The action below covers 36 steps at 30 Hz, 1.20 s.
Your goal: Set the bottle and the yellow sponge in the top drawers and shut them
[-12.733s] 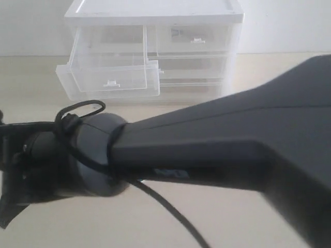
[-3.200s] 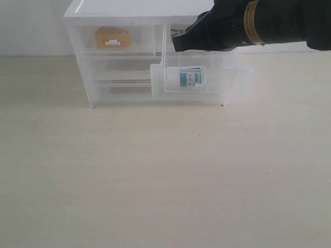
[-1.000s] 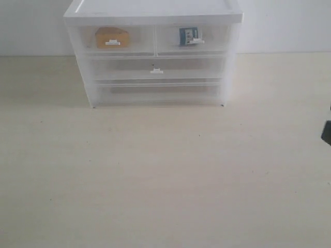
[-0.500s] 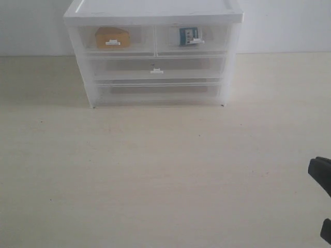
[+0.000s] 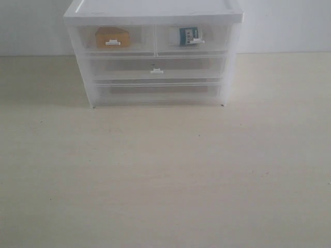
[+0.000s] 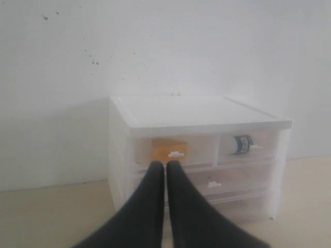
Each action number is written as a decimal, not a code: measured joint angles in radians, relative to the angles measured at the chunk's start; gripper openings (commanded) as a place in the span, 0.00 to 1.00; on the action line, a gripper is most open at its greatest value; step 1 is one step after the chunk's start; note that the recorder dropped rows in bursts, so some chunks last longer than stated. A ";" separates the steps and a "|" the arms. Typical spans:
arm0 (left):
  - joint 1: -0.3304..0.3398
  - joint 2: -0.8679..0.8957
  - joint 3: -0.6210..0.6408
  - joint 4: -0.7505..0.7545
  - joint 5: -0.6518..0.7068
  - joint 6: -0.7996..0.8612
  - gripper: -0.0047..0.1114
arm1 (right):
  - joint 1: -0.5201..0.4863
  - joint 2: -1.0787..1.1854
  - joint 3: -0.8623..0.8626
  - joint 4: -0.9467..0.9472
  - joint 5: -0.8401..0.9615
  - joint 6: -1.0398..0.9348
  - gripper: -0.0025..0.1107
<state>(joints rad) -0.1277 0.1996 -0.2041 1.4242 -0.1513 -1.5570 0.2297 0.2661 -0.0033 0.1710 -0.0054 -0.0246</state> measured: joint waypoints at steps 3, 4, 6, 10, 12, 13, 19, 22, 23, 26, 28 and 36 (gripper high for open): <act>0.000 0.000 0.000 0.000 0.000 0.000 0.07 | -0.175 -0.120 0.000 0.000 0.037 0.000 0.04; 0.000 0.000 0.000 0.000 0.000 0.000 0.07 | -0.209 -0.156 0.000 0.000 0.072 0.000 0.04; 0.000 0.000 0.000 0.000 0.000 0.000 0.07 | -0.232 -0.214 0.002 0.000 0.116 0.000 0.04; 0.000 0.000 0.000 0.000 0.000 0.000 0.07 | -0.238 -0.258 0.004 0.000 0.143 0.002 0.04; 0.000 0.000 0.000 0.000 0.000 0.000 0.07 | -0.238 -0.259 0.004 0.000 0.145 0.002 0.04; 0.000 0.000 0.000 0.000 0.000 0.000 0.07 | -0.238 -0.259 0.004 0.000 0.145 0.002 0.04; 0.000 0.000 0.000 0.000 0.000 0.000 0.07 | -0.238 -0.261 0.004 0.000 0.145 0.002 0.04; 0.000 0.000 0.000 0.000 0.000 0.000 0.07 | -0.238 -0.261 0.004 0.000 0.145 0.002 0.04; 0.000 0.000 0.000 0.000 0.003 0.000 0.07 | -0.238 -0.261 0.004 0.000 0.145 0.002 0.04; 0.003 -0.038 0.007 0.003 0.019 0.034 0.07 | -0.238 -0.261 0.004 0.000 0.145 0.002 0.04; 0.032 -0.100 0.019 0.003 0.031 0.075 0.07 | -0.238 -0.261 0.004 0.000 0.145 0.002 0.04; 0.204 -0.198 0.048 0.009 0.109 0.169 0.07 | -0.238 -0.261 0.004 0.000 0.145 0.002 0.04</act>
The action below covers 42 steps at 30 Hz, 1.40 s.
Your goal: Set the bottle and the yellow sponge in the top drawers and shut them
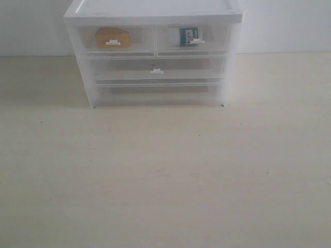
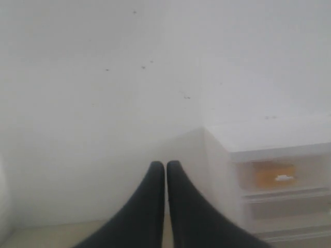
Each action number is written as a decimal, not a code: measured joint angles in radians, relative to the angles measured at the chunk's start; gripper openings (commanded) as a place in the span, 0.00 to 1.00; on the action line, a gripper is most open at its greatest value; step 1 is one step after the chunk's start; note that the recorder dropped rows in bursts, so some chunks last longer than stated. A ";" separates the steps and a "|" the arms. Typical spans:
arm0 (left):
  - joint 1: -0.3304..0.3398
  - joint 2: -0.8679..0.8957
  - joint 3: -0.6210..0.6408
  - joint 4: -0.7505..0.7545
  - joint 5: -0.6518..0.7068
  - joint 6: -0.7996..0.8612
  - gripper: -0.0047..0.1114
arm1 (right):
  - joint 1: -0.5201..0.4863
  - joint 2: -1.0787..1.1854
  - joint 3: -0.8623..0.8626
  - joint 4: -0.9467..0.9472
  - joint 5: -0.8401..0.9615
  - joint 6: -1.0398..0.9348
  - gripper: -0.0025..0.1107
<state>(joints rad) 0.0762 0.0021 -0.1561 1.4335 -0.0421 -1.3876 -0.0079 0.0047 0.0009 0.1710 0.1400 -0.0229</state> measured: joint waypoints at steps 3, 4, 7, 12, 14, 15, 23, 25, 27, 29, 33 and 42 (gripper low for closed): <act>0.007 0.000 0.011 0.000 0.057 0.015 0.07 | 0.000 0.000 0.000 0.000 0.000 0.000 0.04; 0.007 0.000 0.017 0.000 0.060 0.018 0.07 | 0.000 0.000 0.000 0.000 0.000 0.000 0.04; 0.007 0.000 0.024 -0.108 0.059 0.103 0.07 | 0.000 0.000 0.000 0.000 0.000 0.000 0.04; 0.007 0.000 0.063 -0.823 0.070 0.775 0.07 | 0.000 0.000 0.000 0.000 0.000 0.000 0.04; 0.007 0.000 0.097 -1.097 0.081 1.062 0.07 | 0.000 0.000 0.000 0.000 0.000 0.000 0.04; 0.007 0.000 0.114 -1.187 0.083 1.159 0.07 | 0.000 0.000 0.000 0.000 0.000 0.000 0.04; 0.047 0.000 0.152 -1.393 0.167 1.363 0.07 | 0.000 0.000 0.000 0.000 0.000 0.000 0.04; 0.058 0.000 0.152 -1.410 0.170 1.378 0.07 | 0.000 0.000 0.000 0.000 0.000 0.000 0.04; 0.065 0.000 0.152 -1.422 0.171 1.394 0.07 | 0.000 0.000 0.000 0.000 0.000 0.000 0.04; 0.070 0.000 0.152 -1.433 0.173 1.400 0.07 | 0.000 0.000 0.000 0.000 0.000 0.000 0.04; 0.072 0.000 0.152 -1.433 0.173 1.404 0.07 | 0.000 0.000 0.000 0.000 0.000 0.000 0.04; 0.072 0.000 0.152 -1.433 0.173 1.406 0.07 | 0.000 0.000 0.000 0.000 0.000 0.000 0.04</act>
